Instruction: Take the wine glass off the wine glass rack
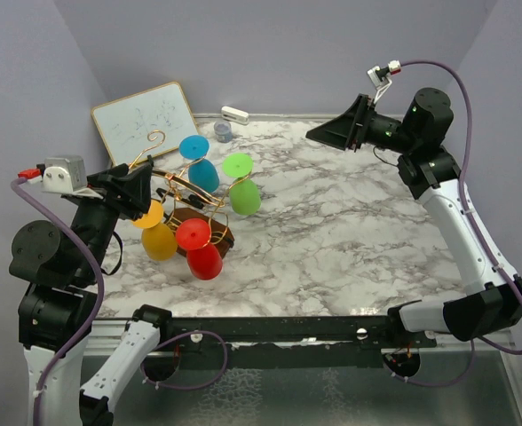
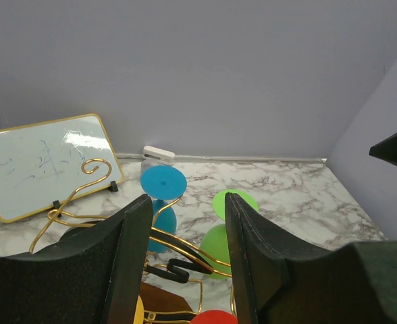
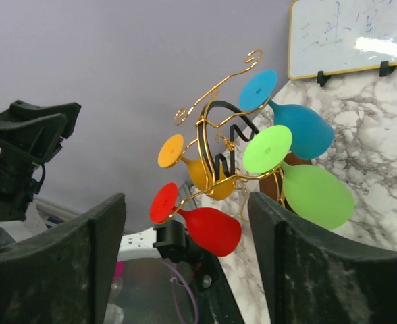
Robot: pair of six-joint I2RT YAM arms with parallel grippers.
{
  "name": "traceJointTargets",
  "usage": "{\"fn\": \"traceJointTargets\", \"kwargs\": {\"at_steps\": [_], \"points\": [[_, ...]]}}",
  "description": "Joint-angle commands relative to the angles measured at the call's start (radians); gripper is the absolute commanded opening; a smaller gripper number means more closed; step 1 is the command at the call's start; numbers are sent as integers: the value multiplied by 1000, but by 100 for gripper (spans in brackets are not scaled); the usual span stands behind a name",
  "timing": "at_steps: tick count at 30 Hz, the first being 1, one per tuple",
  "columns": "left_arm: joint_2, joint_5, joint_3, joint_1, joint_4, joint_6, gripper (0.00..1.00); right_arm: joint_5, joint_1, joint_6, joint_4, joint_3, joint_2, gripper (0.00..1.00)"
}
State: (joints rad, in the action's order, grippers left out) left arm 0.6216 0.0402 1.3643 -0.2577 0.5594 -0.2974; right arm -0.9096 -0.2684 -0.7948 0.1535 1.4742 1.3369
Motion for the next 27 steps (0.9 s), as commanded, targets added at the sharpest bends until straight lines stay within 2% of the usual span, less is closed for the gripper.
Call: {"fn": "traceJointTargets", "kwargs": {"at_steps": [1,4,6,7,8,9,10,12,13,14,15,16,17,18,19,20,22,23,24,26,27], "points": [[-13,26,-5,-5,-14,-17,49,2,-9,-160,-183,-70,-22,82],[-16,25,-39,-4,-17,-20,49,39,-9,-307,-345,-162,-59,86],[-19,24,-50,-5,-23,-23,49,60,-11,-393,-497,-240,-78,80],[-19,20,-54,-5,-23,-25,49,70,-11,-414,-515,-258,-84,67],[-19,19,-58,-6,-24,-28,49,72,-11,-425,-525,-269,-85,47],[-19,16,-61,-6,-25,-29,49,66,-10,-430,-562,-281,-84,14],[-20,14,-63,-6,-27,-31,49,47,-11,-456,-594,-293,-78,2],[-18,11,-65,-5,-29,-32,49,-45,-11,-564,-685,-300,-50,1],[-18,13,-65,-5,-30,-34,49,-125,-11,-645,-813,-298,-17,1],[-17,14,-65,-4,-31,-34,49,-188,-14,-771,-1033,-303,28,1],[-18,16,-66,-6,-33,-34,49,-212,-17,-900,-1331,-314,82,1],[-22,19,-69,-6,-34,-33,49,-186,-17,-1037,-1646,-310,146,1],[-24,20,-73,-5,-37,-32,49,-149,-17,-1147,-1869,-287,215,1],[-25,19,-76,-5,-41,-33,50,-144,-24,-1217,-1924,-247,271,1],[-26,17,-79,-6,-41,-32,50,-156,-35,-1233,-1918,-214,308,3],[-25,15,-80,-5,-41,-30,50,-174,-47,-1198,-1857,-200,322,12],[-23,14,-76,-6,-33,-23,50,-223,-86,-945,-1523,-178,292,34],[-21,15,-73,-5,-27,-15,50,-232,-110,-759,-1244,-144,260,39],[-21,20,-69,-5,-23,-11,50,-213,-142,-503,-915,-70,233,43],[-24,39,-62,-6,-15,-5,50,-42,-218,-56,-253,182,235,49],[-24,45,-61,-6,-14,-5,50,54,-252,56,-54,296,264,50]]}}
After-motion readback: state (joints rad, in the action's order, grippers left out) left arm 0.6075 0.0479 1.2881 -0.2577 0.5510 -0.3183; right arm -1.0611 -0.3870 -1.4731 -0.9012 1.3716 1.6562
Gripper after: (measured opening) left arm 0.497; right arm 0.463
